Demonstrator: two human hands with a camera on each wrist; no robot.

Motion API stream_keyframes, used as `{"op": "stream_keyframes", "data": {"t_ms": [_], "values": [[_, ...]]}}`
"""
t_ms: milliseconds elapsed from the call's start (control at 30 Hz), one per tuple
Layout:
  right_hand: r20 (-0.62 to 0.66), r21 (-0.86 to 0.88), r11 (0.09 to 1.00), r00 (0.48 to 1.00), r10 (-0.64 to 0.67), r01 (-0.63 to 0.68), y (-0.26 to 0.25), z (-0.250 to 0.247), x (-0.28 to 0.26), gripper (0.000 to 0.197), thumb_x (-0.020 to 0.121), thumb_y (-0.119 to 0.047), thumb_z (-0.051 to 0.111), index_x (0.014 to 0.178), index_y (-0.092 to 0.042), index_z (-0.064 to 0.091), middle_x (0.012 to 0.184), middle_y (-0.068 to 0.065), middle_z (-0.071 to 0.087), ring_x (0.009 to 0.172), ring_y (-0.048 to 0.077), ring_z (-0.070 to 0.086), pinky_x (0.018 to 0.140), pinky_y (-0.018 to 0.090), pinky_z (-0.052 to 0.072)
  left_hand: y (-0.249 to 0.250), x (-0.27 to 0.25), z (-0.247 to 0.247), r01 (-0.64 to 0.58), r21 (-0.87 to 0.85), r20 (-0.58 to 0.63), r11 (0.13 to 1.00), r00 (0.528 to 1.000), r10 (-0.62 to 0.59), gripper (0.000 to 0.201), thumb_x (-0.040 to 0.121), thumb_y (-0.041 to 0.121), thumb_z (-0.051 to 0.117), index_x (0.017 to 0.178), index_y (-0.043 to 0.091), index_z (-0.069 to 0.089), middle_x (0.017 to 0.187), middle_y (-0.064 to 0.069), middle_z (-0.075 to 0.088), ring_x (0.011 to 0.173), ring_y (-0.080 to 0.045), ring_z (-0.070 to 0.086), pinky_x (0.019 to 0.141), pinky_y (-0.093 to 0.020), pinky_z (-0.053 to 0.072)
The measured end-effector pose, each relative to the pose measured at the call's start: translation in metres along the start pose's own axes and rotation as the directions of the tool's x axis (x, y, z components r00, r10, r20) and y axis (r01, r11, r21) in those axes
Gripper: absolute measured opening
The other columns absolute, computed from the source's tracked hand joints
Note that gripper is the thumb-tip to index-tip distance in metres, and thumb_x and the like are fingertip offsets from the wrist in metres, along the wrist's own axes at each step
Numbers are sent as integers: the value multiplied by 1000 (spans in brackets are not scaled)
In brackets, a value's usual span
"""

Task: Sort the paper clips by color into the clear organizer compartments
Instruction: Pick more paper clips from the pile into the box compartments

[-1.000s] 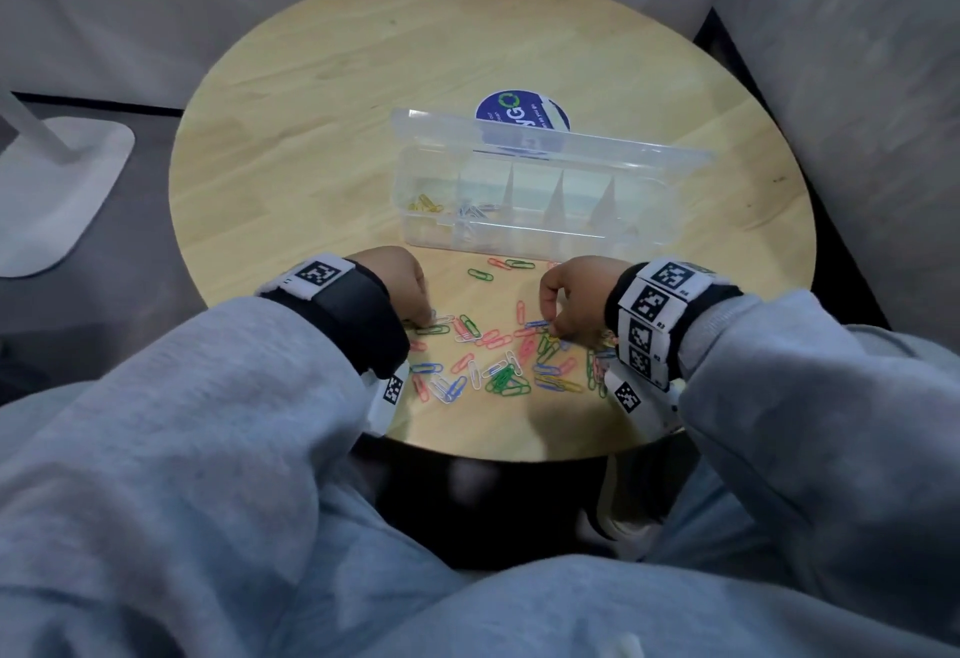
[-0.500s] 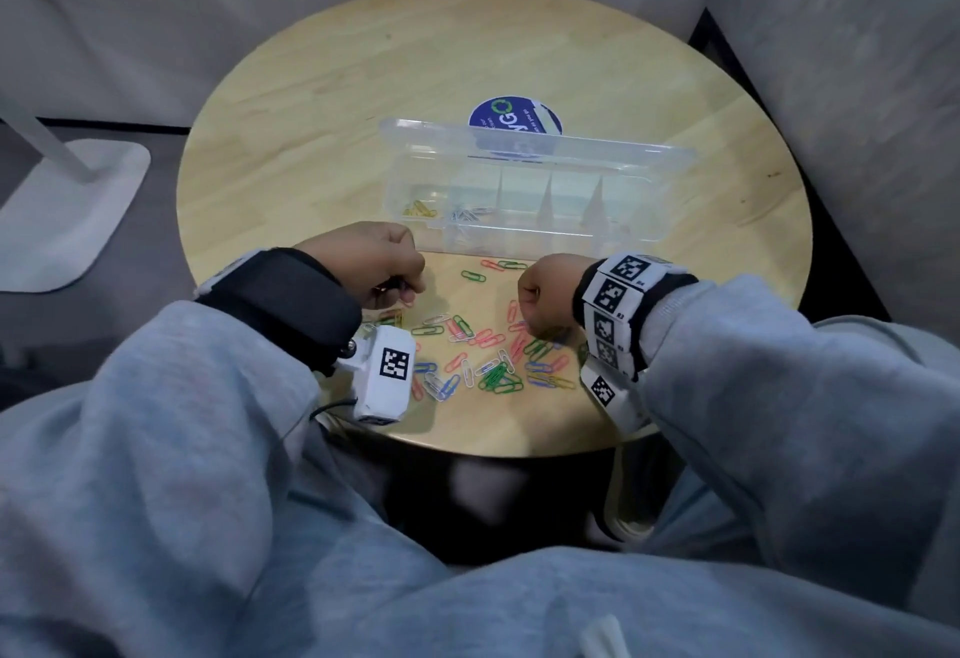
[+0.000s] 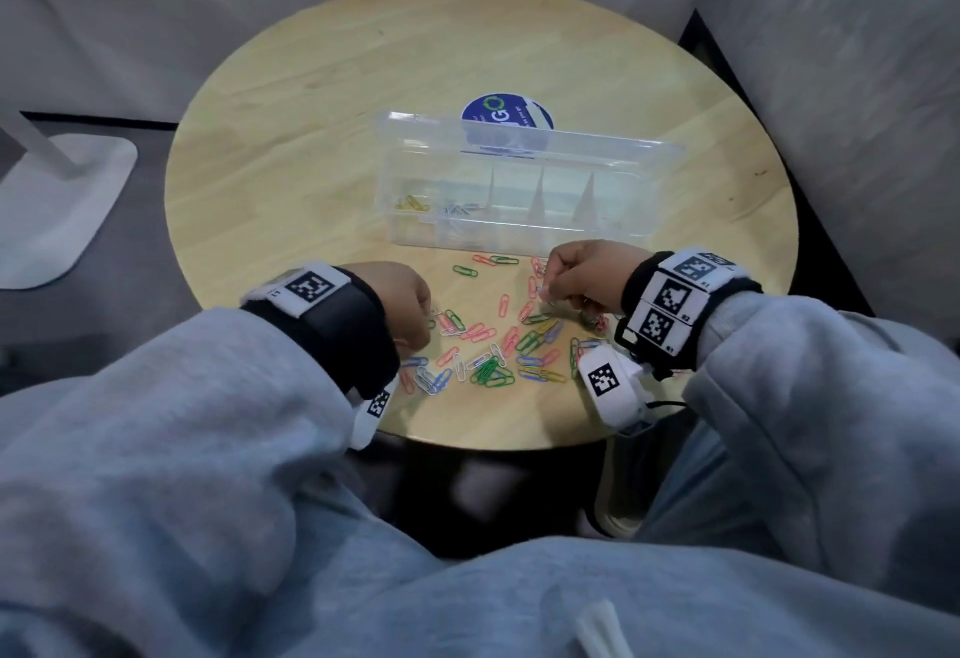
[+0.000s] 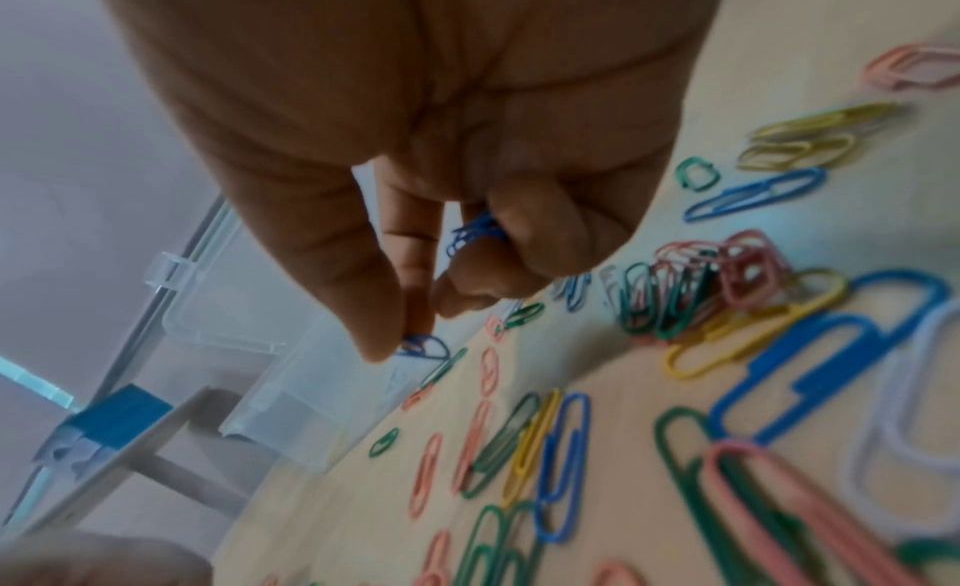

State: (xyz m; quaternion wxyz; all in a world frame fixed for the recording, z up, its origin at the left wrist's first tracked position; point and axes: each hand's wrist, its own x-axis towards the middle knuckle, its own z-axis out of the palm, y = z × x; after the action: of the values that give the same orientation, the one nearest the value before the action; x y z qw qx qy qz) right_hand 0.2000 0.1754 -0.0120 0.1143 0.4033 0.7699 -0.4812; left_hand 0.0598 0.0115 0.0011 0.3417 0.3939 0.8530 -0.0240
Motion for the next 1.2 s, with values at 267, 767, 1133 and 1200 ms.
{"op": "stream_keyframes", "data": {"t_ms": [267, 767, 1133, 1200], "values": [[121, 65, 995, 990, 70, -78, -8, 9, 3, 25, 84, 3, 59, 65, -10, 50, 54, 11, 57, 44, 20, 47, 46, 25, 38, -9, 7, 5, -85, 70, 132, 994, 988, 75, 24, 63, 21, 82, 69, 20, 58, 53, 9, 56, 50, -9, 49, 55, -20, 39], [375, -126, 981, 923, -88, 145, -45, 54, -6, 18, 83, -2, 58, 70, -14, 56, 69, 9, 56, 45, 8, 51, 46, 20, 44, -13, 16, 10, -130, 163, 40, 978, 991, 125, 18, 69, 21, 76, 72, 22, 58, 63, 9, 53, 54, -4, 44, 46, -20, 29], [402, -693, 556, 886, -229, 458, -52, 88, -9, 11, 81, -25, 67, 86, -19, 60, 80, -4, 53, 77, 16, 48, 54, 20, 32, -15, 18, 8, -145, 116, 0, 983, 989, 146, 21, 75, 22, 73, 66, 24, 54, 63, 10, 51, 56, -4, 43, 49, -19, 30], [407, -695, 553, 885, -225, 460, -51, 87, -8, 9, 83, -22, 64, 80, -20, 56, 77, -4, 53, 76, 16, 49, 57, 24, 36, -14, 17, 8, -139, 107, -13, 984, 990, 141, 18, 75, 23, 73, 67, 23, 57, 63, 10, 52, 57, -6, 46, 49, -19, 31]]}}
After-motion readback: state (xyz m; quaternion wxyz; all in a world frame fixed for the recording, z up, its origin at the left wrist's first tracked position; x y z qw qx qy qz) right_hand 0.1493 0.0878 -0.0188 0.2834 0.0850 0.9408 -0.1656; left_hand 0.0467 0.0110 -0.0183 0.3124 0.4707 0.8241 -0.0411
